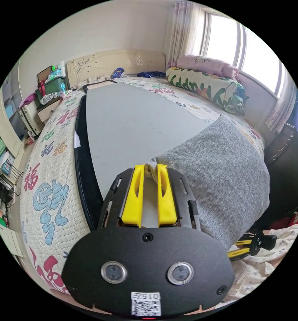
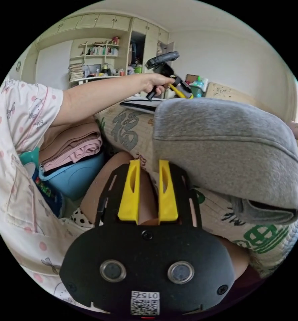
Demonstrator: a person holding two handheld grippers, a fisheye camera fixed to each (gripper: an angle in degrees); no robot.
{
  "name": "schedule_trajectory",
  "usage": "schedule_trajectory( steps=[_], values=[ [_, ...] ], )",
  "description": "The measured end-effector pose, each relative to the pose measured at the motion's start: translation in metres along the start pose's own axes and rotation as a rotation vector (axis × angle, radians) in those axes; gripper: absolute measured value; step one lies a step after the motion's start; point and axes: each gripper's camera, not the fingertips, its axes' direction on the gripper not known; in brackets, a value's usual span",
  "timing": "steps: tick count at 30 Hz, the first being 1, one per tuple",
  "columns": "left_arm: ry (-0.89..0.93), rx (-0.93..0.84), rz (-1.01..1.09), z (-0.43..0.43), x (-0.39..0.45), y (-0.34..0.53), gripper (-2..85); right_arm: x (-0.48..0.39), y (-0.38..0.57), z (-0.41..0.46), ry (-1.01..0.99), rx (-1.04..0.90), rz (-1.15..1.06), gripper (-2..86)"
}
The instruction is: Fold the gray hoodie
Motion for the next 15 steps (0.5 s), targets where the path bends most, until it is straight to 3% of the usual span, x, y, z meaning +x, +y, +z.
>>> schedule_trajectory(
  steps=[7,15],
  values=[
    [0.026,-0.001,-0.014,-0.027,0.004,-0.017,6.6,-0.023,-0.018,-0.006,0.044,-0.016,-0.027,3.1],
    [0.054,-0.004,-0.027,-0.067,0.000,-0.043,6.6,-0.061,-0.064,-0.008,0.009,-0.118,-0.152,4.7]
  ],
)
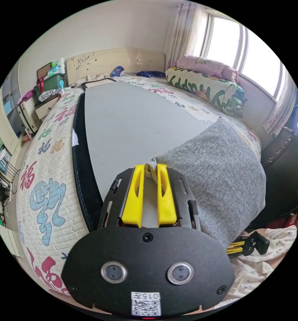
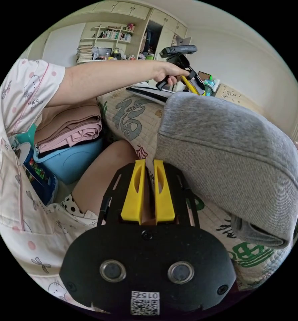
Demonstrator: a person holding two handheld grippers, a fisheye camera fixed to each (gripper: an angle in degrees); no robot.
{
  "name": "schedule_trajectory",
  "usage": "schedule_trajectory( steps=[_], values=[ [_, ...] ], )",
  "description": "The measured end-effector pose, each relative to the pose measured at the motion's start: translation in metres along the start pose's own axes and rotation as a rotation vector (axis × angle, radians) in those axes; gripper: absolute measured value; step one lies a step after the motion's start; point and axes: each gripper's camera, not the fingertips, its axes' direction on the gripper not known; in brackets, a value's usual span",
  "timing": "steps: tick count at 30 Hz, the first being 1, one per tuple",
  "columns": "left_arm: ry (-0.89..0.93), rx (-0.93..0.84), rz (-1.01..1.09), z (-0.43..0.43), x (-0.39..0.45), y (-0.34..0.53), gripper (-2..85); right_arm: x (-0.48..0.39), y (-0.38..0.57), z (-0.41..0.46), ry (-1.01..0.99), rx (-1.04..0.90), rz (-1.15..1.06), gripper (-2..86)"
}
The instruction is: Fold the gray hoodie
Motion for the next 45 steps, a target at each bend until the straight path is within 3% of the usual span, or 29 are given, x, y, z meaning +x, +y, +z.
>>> schedule_trajectory(
  steps=[5,8,10,11,14,16,20,22,25,28,45],
  values=[
    [0.019,0.000,-0.008,-0.031,-0.006,-0.019,6.5,-0.001,-0.034,-0.033,-0.108,-0.025,-0.005,5.3],
    [0.058,0.000,-0.024,-0.053,-0.016,-0.032,6.6,0.013,-0.055,-0.085,-0.360,0.023,-0.050,4.4],
    [0.174,0.025,-0.051,-0.074,-0.035,-0.040,6.7,0.038,-0.075,-0.135,-0.609,0.131,-0.064,4.7],
    [0.213,0.042,-0.067,-0.080,-0.043,-0.041,6.7,0.046,-0.081,-0.146,-0.635,0.158,-0.057,5.2],
    [0.403,0.242,-0.202,-0.121,-0.088,-0.031,7.1,0.101,-0.112,-0.201,-0.531,0.287,0.045,8.2],
    [0.540,0.426,-0.308,-0.158,-0.128,-0.014,8.5,0.156,-0.132,-0.231,-0.334,0.356,0.187,8.9],
    [0.546,0.419,-0.364,-0.198,-0.170,-0.008,11.6,0.241,-0.158,-0.243,-0.135,0.326,0.452,10.2],
    [0.507,0.300,-0.344,-0.208,-0.184,-0.013,15.7,0.271,-0.179,-0.237,-0.082,0.277,0.524,11.5],
    [0.537,0.207,-0.348,-0.211,-0.201,-0.019,19.0,0.291,-0.219,-0.211,-0.109,0.150,0.575,13.6],
    [0.635,0.229,-0.381,-0.221,-0.219,-0.028,19.9,0.294,-0.257,-0.175,-0.185,0.057,0.607,14.0],
    [0.742,0.285,-0.460,-0.286,-0.250,-0.085,19.4,0.212,-0.450,-0.143,-0.215,-0.128,0.612,11.8]
  ],
)
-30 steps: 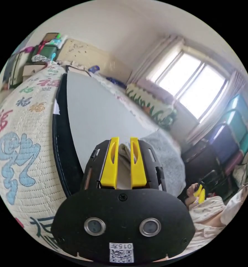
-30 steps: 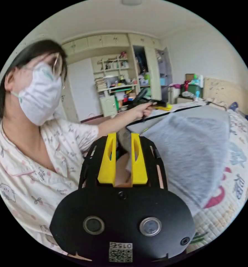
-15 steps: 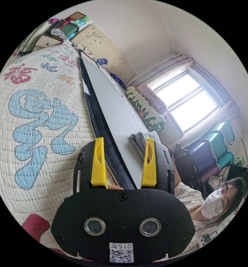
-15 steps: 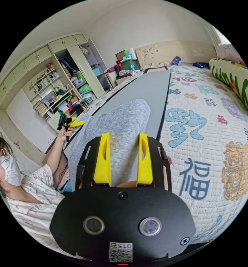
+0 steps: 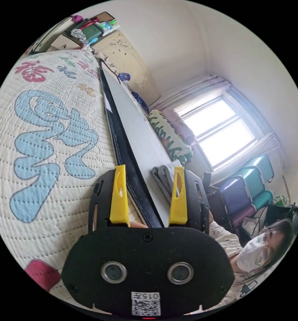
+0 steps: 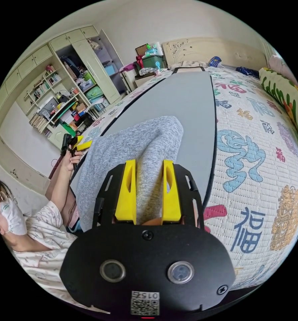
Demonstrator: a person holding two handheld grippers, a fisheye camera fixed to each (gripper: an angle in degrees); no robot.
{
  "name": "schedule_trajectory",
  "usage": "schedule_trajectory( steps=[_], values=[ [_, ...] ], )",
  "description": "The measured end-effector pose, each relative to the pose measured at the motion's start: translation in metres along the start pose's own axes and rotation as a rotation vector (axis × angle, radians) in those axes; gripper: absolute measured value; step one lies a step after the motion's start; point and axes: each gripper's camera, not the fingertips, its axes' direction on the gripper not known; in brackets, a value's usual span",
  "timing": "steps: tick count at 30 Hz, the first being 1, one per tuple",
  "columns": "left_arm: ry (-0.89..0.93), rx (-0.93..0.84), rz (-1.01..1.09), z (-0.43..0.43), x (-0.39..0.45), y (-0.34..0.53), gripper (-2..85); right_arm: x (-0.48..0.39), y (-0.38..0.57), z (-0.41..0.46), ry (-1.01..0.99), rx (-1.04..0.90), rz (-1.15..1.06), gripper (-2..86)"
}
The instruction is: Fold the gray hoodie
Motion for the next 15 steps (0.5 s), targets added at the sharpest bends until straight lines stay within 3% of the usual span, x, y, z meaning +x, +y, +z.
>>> schedule_trajectory(
  steps=[15],
  values=[
    [0.048,0.030,-0.019,-0.011,0.027,-0.039,20.0,-0.135,-0.060,0.040,-0.106,-0.045,0.012,11.5]
  ],
)
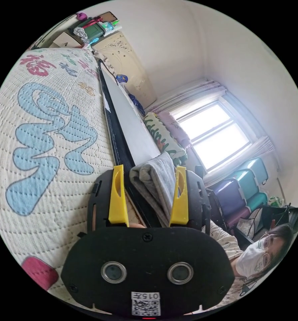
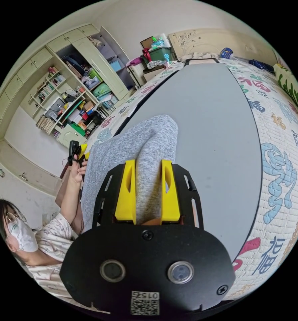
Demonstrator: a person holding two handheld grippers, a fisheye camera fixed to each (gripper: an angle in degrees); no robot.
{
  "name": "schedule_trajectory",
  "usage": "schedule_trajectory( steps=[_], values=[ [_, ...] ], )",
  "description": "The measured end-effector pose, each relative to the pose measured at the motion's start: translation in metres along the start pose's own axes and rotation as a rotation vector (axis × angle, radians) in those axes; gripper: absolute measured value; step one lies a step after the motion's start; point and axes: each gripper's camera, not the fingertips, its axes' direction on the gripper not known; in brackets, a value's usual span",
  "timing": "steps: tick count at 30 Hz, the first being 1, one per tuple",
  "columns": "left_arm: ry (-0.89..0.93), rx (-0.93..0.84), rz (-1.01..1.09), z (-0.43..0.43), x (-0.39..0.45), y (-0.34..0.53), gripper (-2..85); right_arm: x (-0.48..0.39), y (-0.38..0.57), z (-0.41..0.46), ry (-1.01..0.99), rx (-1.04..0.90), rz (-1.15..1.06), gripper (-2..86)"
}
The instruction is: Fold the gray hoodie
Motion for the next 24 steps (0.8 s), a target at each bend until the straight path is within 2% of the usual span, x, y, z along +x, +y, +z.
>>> schedule_trajectory(
  steps=[15,24],
  values=[
    [-0.011,0.011,-0.043,0.000,-0.010,-0.017,10.2,-0.066,0.026,-0.014,-0.055,0.029,0.034,11.2],
    [-0.004,0.109,-0.020,-0.014,-0.032,-0.004,8.1,-0.106,0.063,-0.034,-0.070,0.066,0.060,12.1]
  ],
)
